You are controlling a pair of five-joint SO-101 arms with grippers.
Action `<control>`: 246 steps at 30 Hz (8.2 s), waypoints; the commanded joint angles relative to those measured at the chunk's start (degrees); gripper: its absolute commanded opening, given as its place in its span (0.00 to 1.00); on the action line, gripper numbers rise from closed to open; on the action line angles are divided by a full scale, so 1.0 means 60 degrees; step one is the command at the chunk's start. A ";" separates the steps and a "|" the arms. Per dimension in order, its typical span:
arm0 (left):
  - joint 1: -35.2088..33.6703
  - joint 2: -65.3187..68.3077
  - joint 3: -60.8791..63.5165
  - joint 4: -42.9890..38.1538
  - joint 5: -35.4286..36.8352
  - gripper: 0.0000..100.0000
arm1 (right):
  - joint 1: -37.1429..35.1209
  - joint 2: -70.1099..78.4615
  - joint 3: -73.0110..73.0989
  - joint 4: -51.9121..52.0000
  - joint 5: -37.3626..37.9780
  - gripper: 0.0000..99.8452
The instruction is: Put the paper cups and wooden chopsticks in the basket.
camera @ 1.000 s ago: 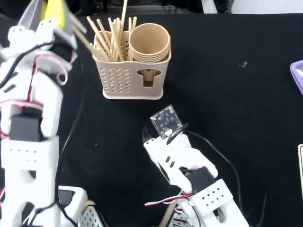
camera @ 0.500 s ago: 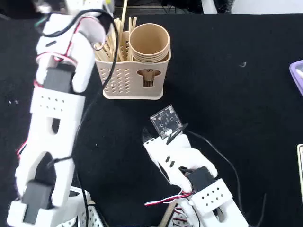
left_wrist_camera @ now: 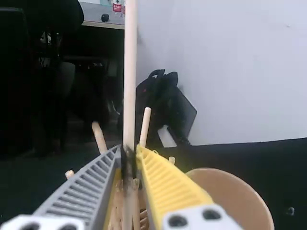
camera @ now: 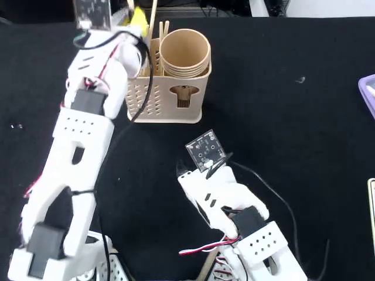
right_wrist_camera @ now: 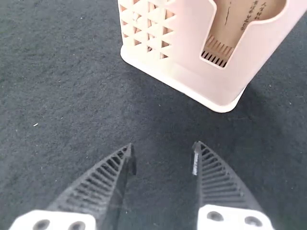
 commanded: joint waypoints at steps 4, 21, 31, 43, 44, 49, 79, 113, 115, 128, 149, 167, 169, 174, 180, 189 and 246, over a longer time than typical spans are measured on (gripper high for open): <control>0.0081 -0.2198 0.3260 -0.2403 -0.0103 0.03 | 0.0117 -0.0227 -0.0051 -0.0249 0.0103 0.20; 0.0066 -0.2755 0.4359 -0.3399 0.0835 0.03 | 0.0117 -0.0227 0.0535 -0.1187 0.0103 0.20; 0.0051 -0.2447 0.4183 -0.3546 0.2066 0.03 | 0.0117 -0.0227 0.0535 -0.1201 0.0103 0.20; -0.0007 -0.1802 0.1399 0.0088 0.2066 0.18 | 0.0117 -0.0227 0.0505 -0.1231 0.0103 0.20; -0.0007 -0.1832 0.1194 0.0278 0.2066 0.18 | 0.0117 -0.0227 0.0505 -0.1231 0.0103 0.20; -0.0007 -0.2344 -0.0007 0.1582 0.2051 0.14 | 0.0117 -0.0227 0.0505 -0.1245 0.0103 0.20; -0.3758 -1.3670 1.1099 0.7004 0.0454 0.03 | 0.0220 -0.0242 0.0256 -0.1070 0.0234 0.05; -0.2410 -1.4374 1.4220 0.9143 -0.1055 0.03 | 0.4205 -0.1897 0.1985 0.2579 -0.1817 0.05; -0.2410 -1.4374 1.4220 0.9143 -0.1055 0.03 | 0.4205 -0.2190 0.1985 0.2974 -0.1817 0.05; -0.3275 -1.4432 1.4220 0.9172 -0.1055 0.03 | 0.4220 -0.5004 0.1883 0.5714 -0.1802 0.05; -0.3538 -1.4432 1.4220 0.9172 -0.1055 0.03 | 0.4205 -0.4930 0.1883 0.5700 -0.1802 0.05; -0.3597 -1.4388 1.4220 0.9158 -0.1055 0.03 | 0.4205 -0.4930 0.1883 0.5700 -0.1802 0.05; -0.3597 -1.4388 1.4220 0.9158 -0.1055 0.03 | 0.4205 -0.4930 0.1883 0.5700 -0.1802 0.05; -0.3597 -1.4388 1.4220 0.9158 -0.1055 0.03 | 0.4205 -0.4930 0.1883 0.5700 -0.1802 0.05; -0.3597 -1.4388 1.4220 0.9158 -0.1055 0.03 | 0.4205 -0.4930 0.1883 0.5700 -0.1802 0.05; -0.3597 -1.4388 1.4220 0.9158 -0.1055 0.03 | 0.4205 -0.4930 0.1883 0.5700 -0.1802 0.05; -0.3597 -1.4388 1.4220 0.9158 -0.1055 0.03 | 0.4205 -0.4930 0.1883 0.5700 -0.1802 0.05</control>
